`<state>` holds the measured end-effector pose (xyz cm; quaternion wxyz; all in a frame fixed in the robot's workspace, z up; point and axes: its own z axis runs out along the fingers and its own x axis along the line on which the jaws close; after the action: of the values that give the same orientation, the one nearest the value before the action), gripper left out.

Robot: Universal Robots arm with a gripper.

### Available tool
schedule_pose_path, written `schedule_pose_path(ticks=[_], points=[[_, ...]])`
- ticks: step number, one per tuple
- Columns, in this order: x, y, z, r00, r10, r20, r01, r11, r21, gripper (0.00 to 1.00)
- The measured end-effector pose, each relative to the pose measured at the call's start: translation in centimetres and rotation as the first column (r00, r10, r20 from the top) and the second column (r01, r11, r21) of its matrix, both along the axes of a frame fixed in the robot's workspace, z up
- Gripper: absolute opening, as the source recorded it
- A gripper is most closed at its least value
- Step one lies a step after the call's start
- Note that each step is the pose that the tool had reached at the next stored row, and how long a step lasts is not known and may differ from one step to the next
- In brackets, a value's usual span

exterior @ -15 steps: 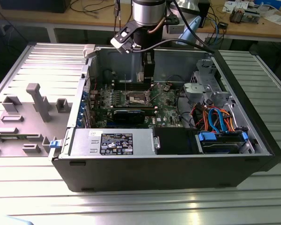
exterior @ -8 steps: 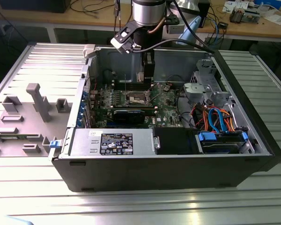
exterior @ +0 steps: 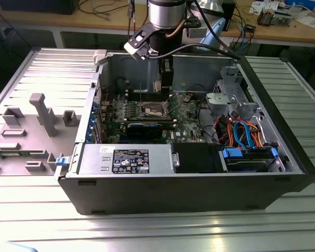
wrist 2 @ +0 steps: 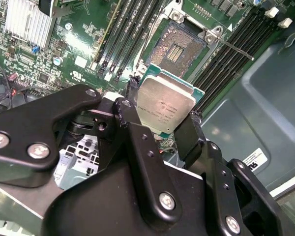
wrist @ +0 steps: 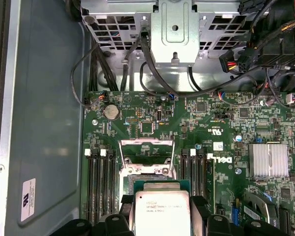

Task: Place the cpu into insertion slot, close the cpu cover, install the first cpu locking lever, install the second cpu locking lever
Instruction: 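Place the cpu into insertion slot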

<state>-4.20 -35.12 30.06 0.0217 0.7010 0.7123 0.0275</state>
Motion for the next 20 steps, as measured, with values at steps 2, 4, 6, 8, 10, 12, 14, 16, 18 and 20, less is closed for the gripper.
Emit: schedule_pose_path(ticks=[2, 4, 6, 8, 10, 12, 14, 16, 18, 20], points=[[-0.12, 0.01, -0.4, 1.0, 0.004, 0.0001, -0.004, 1.0, -0.0002, 0.55], [-0.23, 0.12, -0.99, 1.0, 0.005, 0.0, -0.005, 1.0, -0.0002, 0.55], [-0.24, 0.26, -1.37, 1.0, 0.005, 0.0, -0.005, 1.0, -0.0001, 0.55], [-0.27, 0.38, -1.84, 1.0, 0.005, 0.0001, -0.005, 1.0, -0.0001, 0.55], [-0.7, 0.4, -2.59, 1.0, 0.005, 0.0, -0.005, 1.0, -0.0002, 0.55], [-0.87, 0.41, -2.87, 1.0, 0.005, 0.0001, -0.005, 1.0, -0.0002, 0.55], [-0.87, 0.4, -2.88, 1.0, 0.005, 0.0, -0.005, 1.0, -0.0003, 0.55], [-0.87, 0.41, -2.94, 1.0, 0.005, 0.0001, -0.005, 1.0, -0.0002, 0.55], [-0.87, 0.41, -2.96, 1.0, 0.005, 0.0001, -0.005, 1.0, -0.0001, 0.55], [-0.87, 0.41, -2.97, 1.0, 0.005, 0.0, -0.005, 1.0, -0.0002, 0.55]])
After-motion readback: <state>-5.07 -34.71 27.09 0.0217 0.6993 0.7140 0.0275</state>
